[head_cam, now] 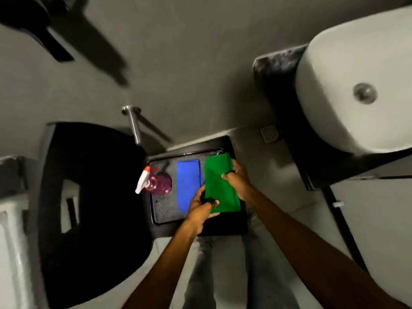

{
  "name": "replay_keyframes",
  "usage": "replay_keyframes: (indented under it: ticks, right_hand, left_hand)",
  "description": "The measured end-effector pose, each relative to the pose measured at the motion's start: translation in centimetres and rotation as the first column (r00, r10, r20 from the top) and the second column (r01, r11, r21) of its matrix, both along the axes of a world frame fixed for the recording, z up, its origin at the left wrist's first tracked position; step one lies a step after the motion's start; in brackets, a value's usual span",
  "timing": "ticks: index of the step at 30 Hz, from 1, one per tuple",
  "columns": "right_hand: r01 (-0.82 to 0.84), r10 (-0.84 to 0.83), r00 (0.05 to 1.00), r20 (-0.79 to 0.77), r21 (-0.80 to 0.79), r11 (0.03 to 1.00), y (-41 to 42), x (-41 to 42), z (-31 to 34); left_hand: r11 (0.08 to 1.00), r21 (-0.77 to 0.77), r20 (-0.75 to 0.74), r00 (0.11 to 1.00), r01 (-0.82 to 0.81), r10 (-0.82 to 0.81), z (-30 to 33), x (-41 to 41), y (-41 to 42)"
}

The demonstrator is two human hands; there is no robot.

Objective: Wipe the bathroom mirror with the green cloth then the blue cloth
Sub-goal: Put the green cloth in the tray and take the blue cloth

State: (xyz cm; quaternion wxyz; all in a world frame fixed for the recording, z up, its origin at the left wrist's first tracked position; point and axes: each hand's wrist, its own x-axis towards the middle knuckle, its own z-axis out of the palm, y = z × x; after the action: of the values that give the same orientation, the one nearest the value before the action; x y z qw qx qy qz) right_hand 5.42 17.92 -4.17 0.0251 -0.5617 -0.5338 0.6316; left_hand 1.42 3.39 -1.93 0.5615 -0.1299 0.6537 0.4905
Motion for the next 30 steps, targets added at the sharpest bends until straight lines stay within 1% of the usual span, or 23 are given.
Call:
replay_keyframes:
  ticks: [3, 5, 6, 7, 8, 9, 10, 11, 13, 15, 17, 19, 21, 24, 26, 28, 30]
  right_hand:
    - [-0.076, 0.073, 0.996, 0.045, 0.07, 0.995, -0.3, -0.5, -5.4]
    - [-0.119, 0.11, 0.991, 0.081, 0.118, 0.986, 0.1, -1.0, -7.4]
    - [-0.163, 0.149, 0.982, 0.115, 0.125, 0.979, 0.0, -1.2, -9.0]
    - [-0.222, 0.197, 0.966, 0.167, 0.149, 0.964, 0.4, -1.6, -9.5]
    - [-0.309, 0.262, 0.934, 0.244, 0.179, 0.934, 0.5, -1.7, -10.1]
    - [-0.381, 0.305, 0.898, 0.317, 0.217, 0.899, 0.4, -1.5, -10.6]
    - [-0.414, 0.312, 0.882, 0.354, 0.26, 0.872, 0.4, -1.4, -10.8]
    - [-0.417, 0.303, 0.881, 0.363, 0.295, 0.86, 0.1, -1.2, -10.8]
    - [-0.392, 0.264, 0.897, 0.354, 0.361, 0.846, -0.3, -1.0, -10.4]
    - [-0.385, 0.265, 0.906, 0.329, 0.387, 0.838, -0.7, -0.8, -10.1]
    - [-0.364, 0.273, 0.921, 0.278, 0.366, 0.856, -1.2, -0.4, -9.7]
    - [-0.314, 0.27, 0.945, 0.185, 0.288, 0.905, -1.6, 0.2, -9.3]
    - [-0.288, 0.273, 0.957, 0.101, 0.197, 0.937, -1.7, 1.0, -8.6]
    - [-0.203, 0.202, 0.979, 0.011, 0.021, 0.979, -1.7, 2.4, -6.5]
    - [-0.1, 0.098, 0.995, -0.029, -0.104, 0.99, -1.6, 3.4, -4.6]
    - [-0.022, 0.02, 1.0, -0.014, -0.227, 0.974, -1.8, 4.3, -2.6]
    - [0.018, -0.017, 1.0, 0.007, -0.327, 0.945, -2.0, 5.1, 0.2]
  left_hand:
    - [0.997, -0.004, -0.046, 0.996, -0.072, 0.072, -5.4, 1.0, 0.0]
    - [0.999, 0.01, -0.08, 0.996, -0.044, 0.045, -7.4, 0.7, 0.5]
    - [1.0, -0.029, -0.115, 0.993, 0.002, -0.006, -8.9, 0.7, 0.2]
    - [0.992, -0.112, -0.203, 0.975, 0.066, -0.088, -9.5, 0.3, 0.3]
    - [0.961, -0.253, -0.315, 0.93, 0.112, -0.192, -10.2, 0.0, 0.0]
    - [0.912, -0.393, -0.41, 0.866, 0.115, -0.286, -10.8, 0.0, -0.8]
    - [0.868, -0.49, -0.478, 0.807, 0.081, -0.345, -11.0, -0.3, -1.3]
    - [0.84, -0.542, -0.519, 0.77, 0.04, -0.371, -11.1, -0.6, -1.9]
    - [0.789, -0.614, -0.535, 0.726, 0.018, -0.432, -11.4, -1.9, -2.4]
    - [0.755, -0.652, -0.471, 0.744, 0.068, -0.474, -12.1, -3.4, -2.7]
    - [0.754, -0.638, -0.371, 0.797, 0.154, -0.476, -12.6, -4.6, -2.6]
    - [0.762, -0.609, -0.294, 0.831, 0.218, -0.472, -12.9, -5.6, -2.4]
    - [0.803, -0.555, -0.265, 0.869, 0.215, -0.417, -12.7, -6.3, -2.1]
    - [0.914, -0.4, -0.25, 0.95, 0.076, -0.188, -10.5, -6.5, -0.9]
    - [0.964, -0.267, -0.24, 0.969, 0.0, -0.067, -7.5, -6.7, 0.5]
    - [0.982, -0.177, -0.217, 0.976, -0.071, 0.031, -4.0, -7.2, 2.1]
    - [0.987, -0.07, -0.196, 0.972, -0.143, 0.127, 1.0, -7.9, 4.2]
